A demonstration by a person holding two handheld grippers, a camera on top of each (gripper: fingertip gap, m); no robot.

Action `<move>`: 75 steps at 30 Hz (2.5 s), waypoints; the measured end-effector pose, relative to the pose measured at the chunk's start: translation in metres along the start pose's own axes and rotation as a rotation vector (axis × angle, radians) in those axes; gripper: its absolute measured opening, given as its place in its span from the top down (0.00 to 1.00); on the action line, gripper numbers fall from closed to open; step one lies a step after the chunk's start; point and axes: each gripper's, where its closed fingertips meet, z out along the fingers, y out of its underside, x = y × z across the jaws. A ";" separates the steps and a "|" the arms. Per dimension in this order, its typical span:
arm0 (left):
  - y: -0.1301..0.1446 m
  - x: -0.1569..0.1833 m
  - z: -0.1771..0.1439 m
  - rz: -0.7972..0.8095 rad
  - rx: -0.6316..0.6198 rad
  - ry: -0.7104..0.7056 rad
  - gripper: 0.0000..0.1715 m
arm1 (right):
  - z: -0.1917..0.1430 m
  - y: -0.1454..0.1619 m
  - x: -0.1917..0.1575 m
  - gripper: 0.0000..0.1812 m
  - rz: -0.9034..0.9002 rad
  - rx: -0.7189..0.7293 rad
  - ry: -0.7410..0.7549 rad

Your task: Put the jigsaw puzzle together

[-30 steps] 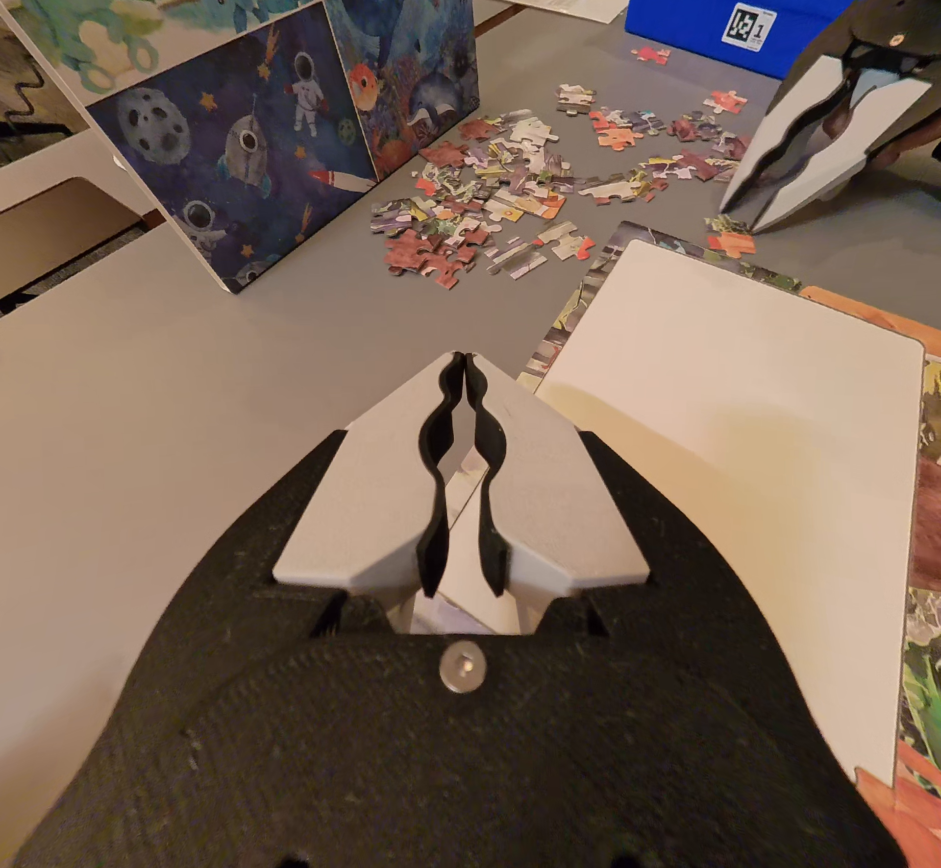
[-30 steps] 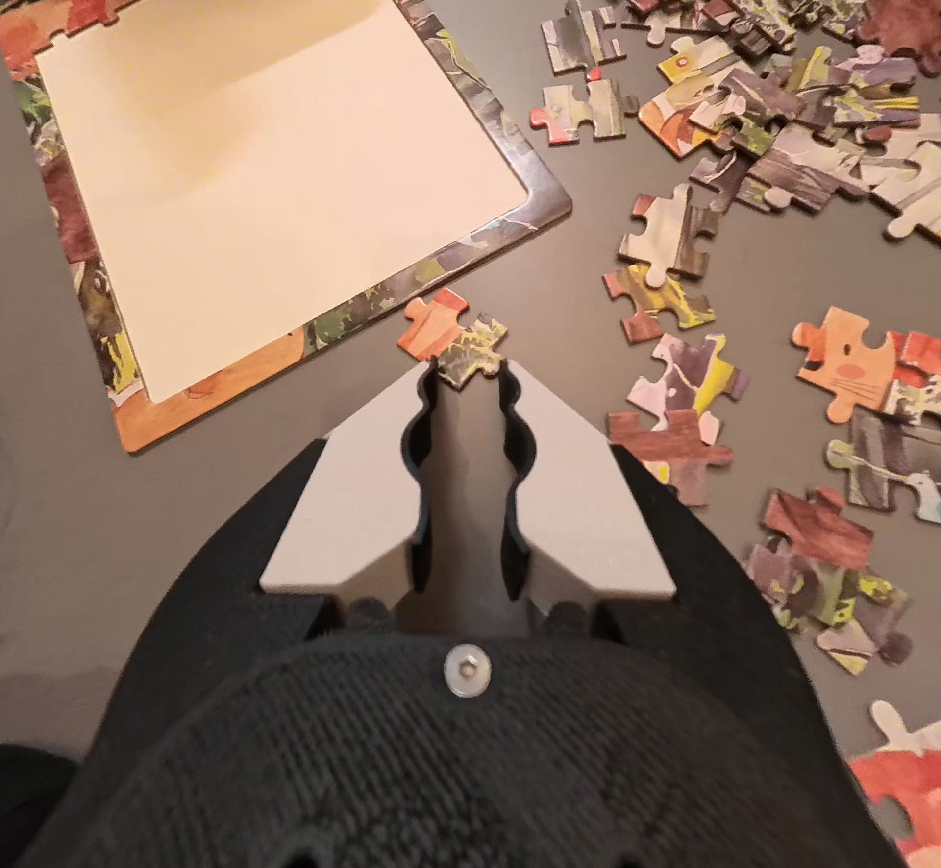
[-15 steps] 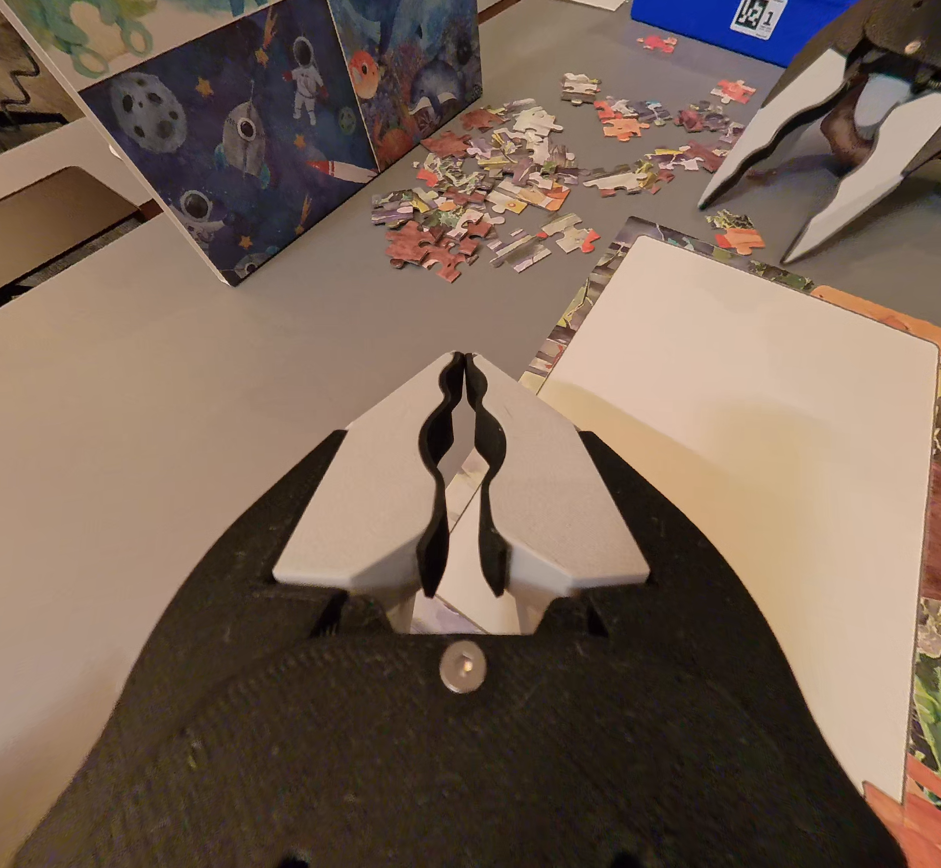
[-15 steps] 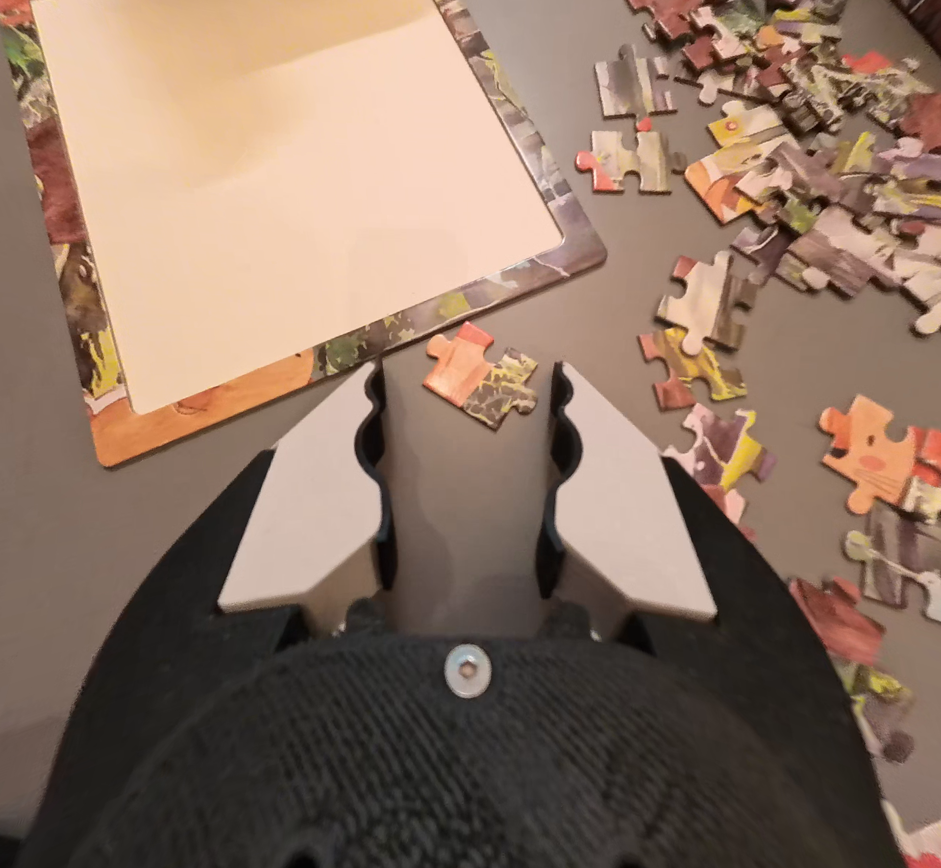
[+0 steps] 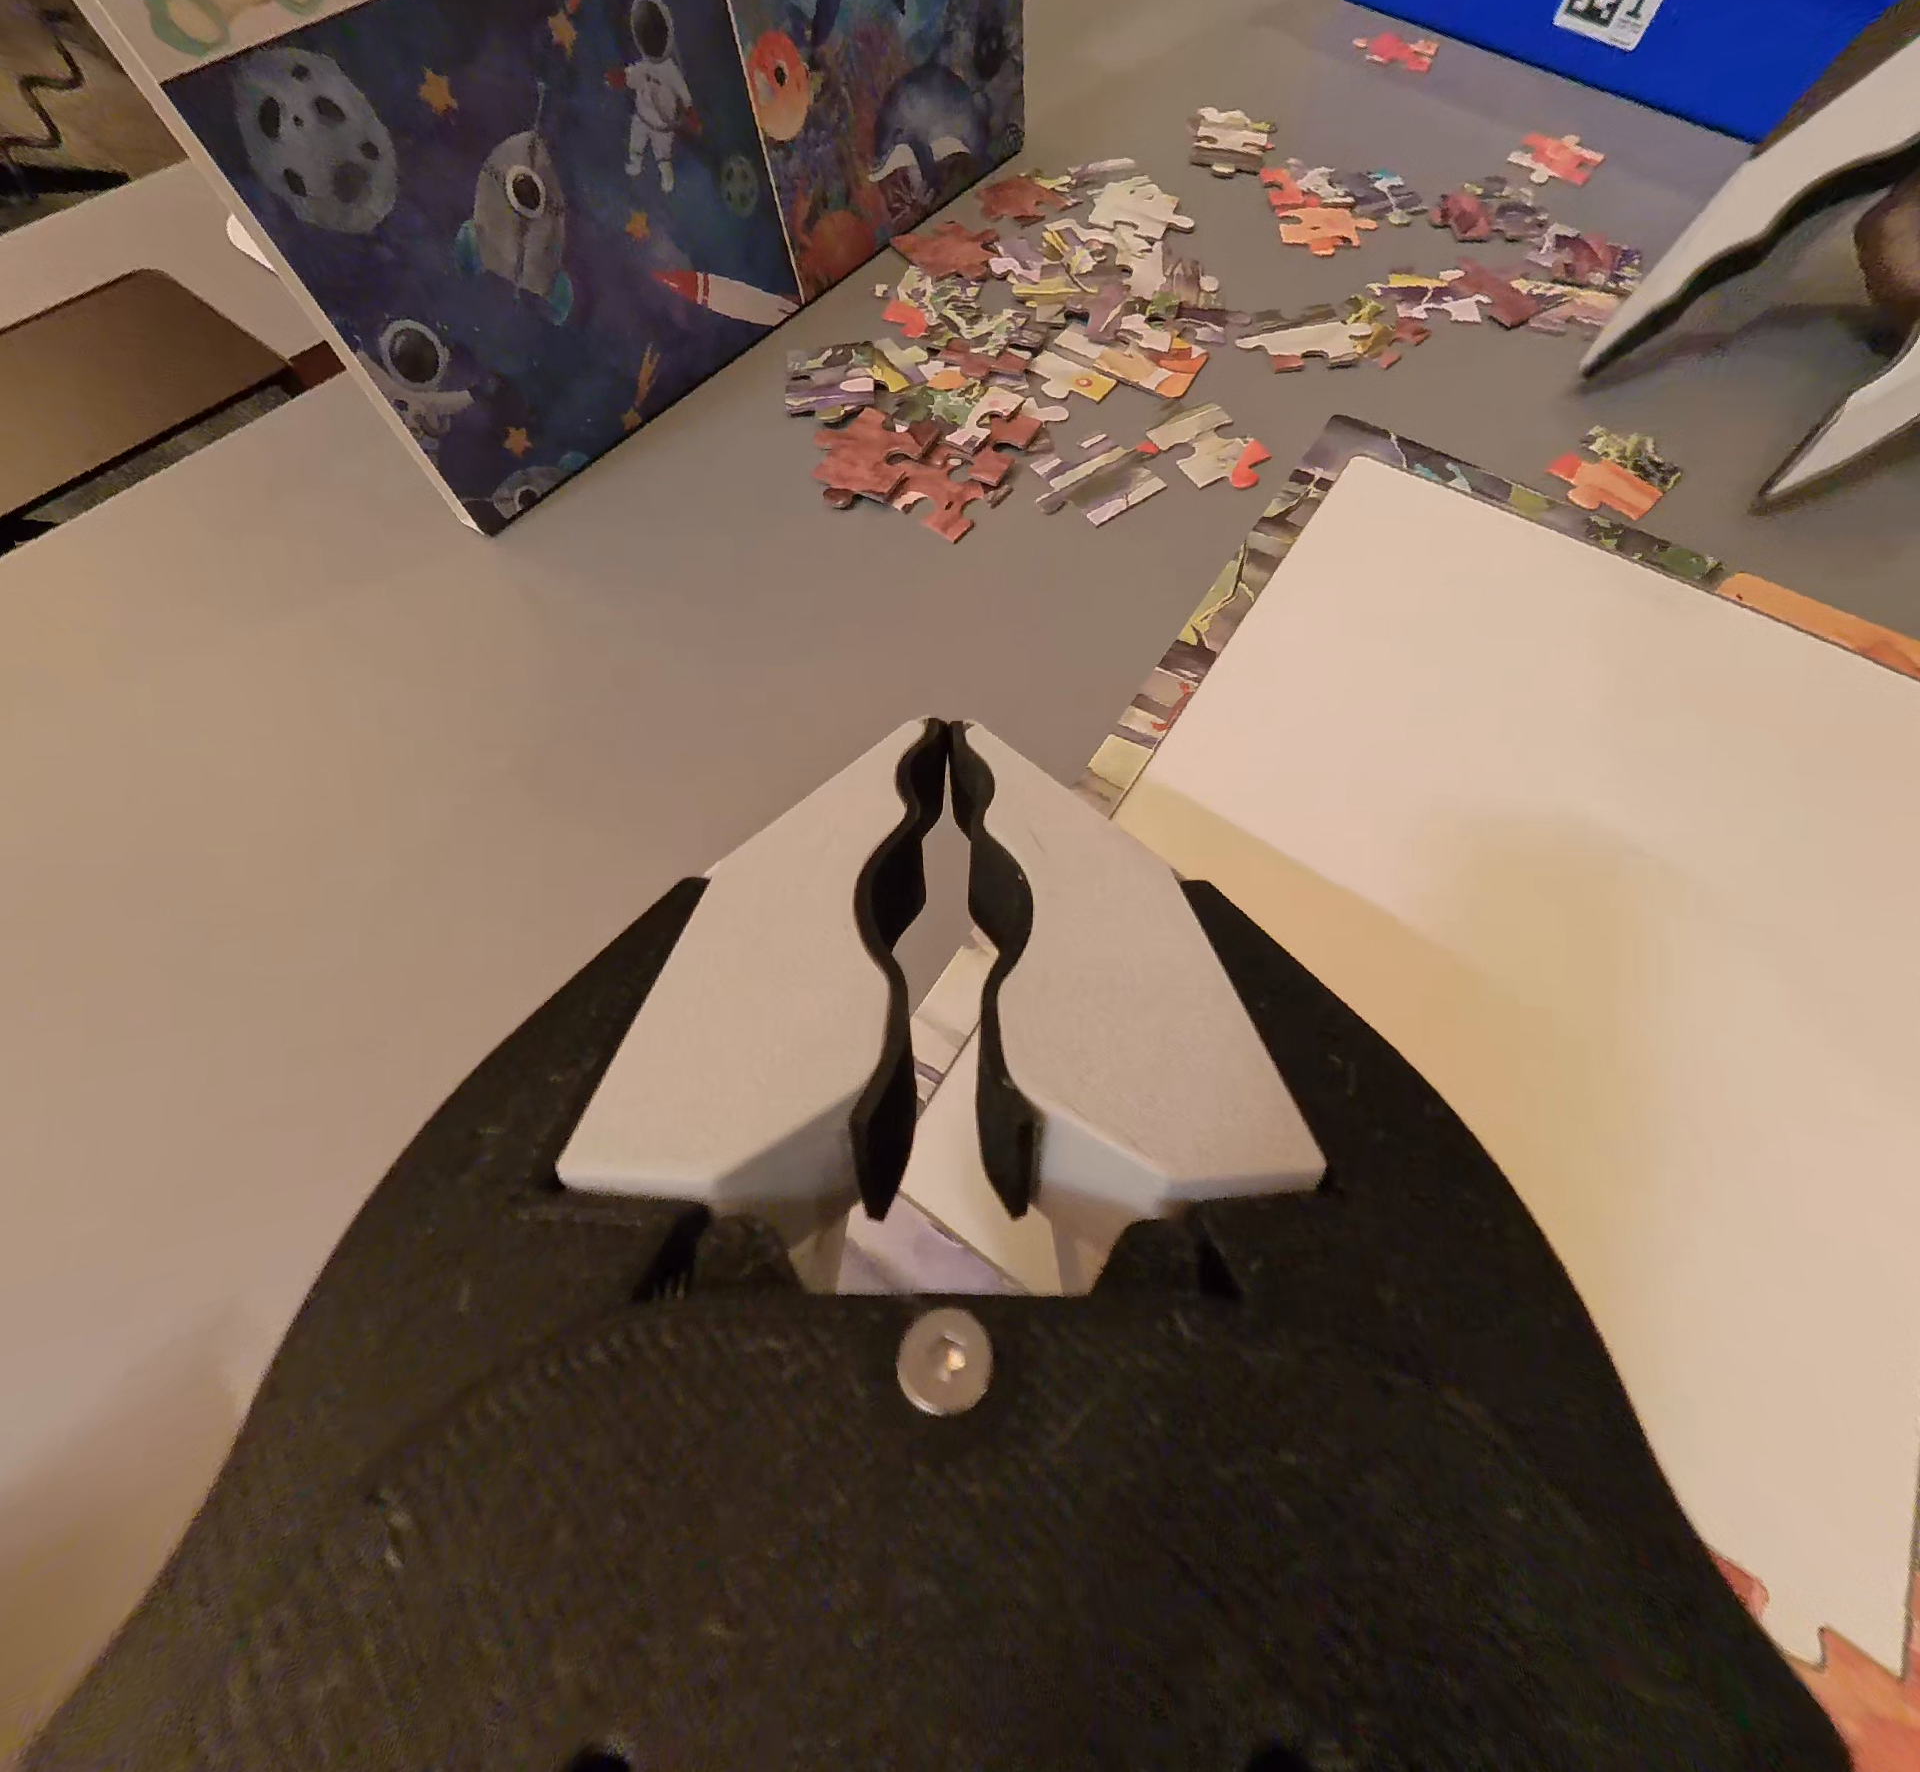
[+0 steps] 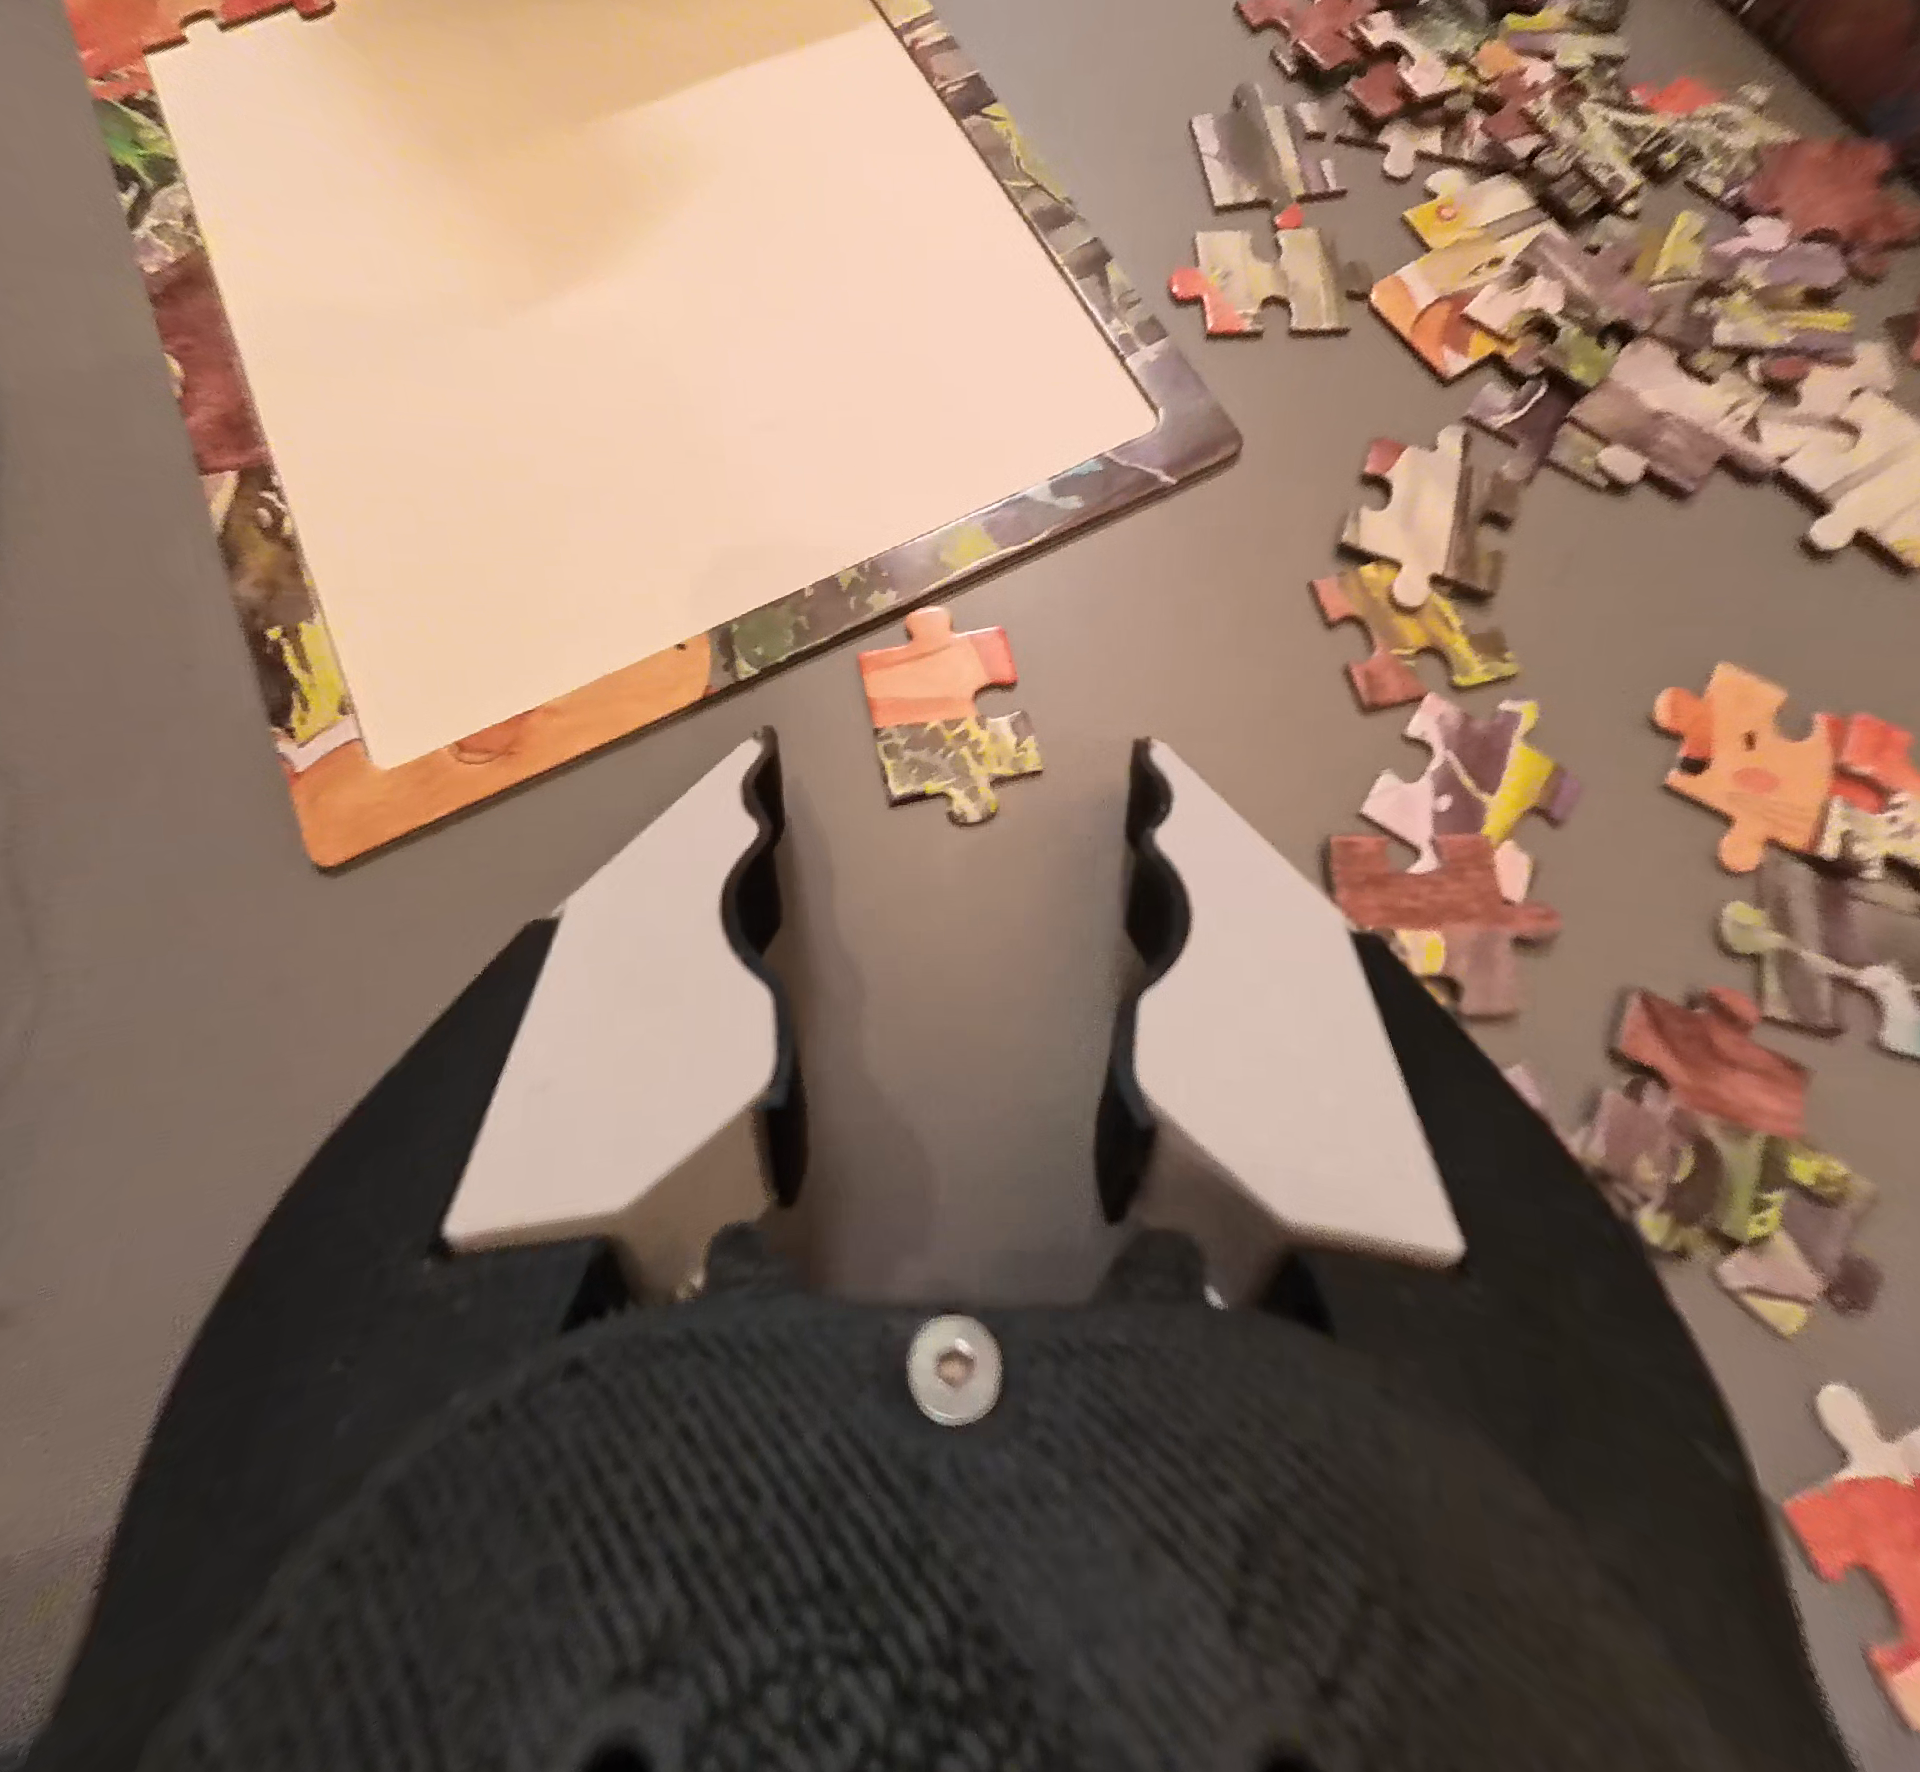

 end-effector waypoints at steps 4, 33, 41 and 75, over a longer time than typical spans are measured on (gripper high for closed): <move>0.003 -0.001 0.002 -0.007 -0.007 0.000 1.00 | 0.008 -0.001 0.007 0.61 -0.073 -0.041 -0.023; 0.015 -0.002 0.011 -0.013 -0.047 0.015 1.00 | 0.016 -0.001 -0.006 0.90 -0.174 -0.066 -0.146; 0.013 -0.002 0.009 -0.005 -0.041 0.011 1.00 | 0.009 -0.009 -0.003 0.93 -0.182 -0.025 -0.102; 0.011 0.001 0.009 0.015 -0.044 0.009 1.00 | -0.001 -0.023 0.012 0.84 -0.069 0.043 -0.061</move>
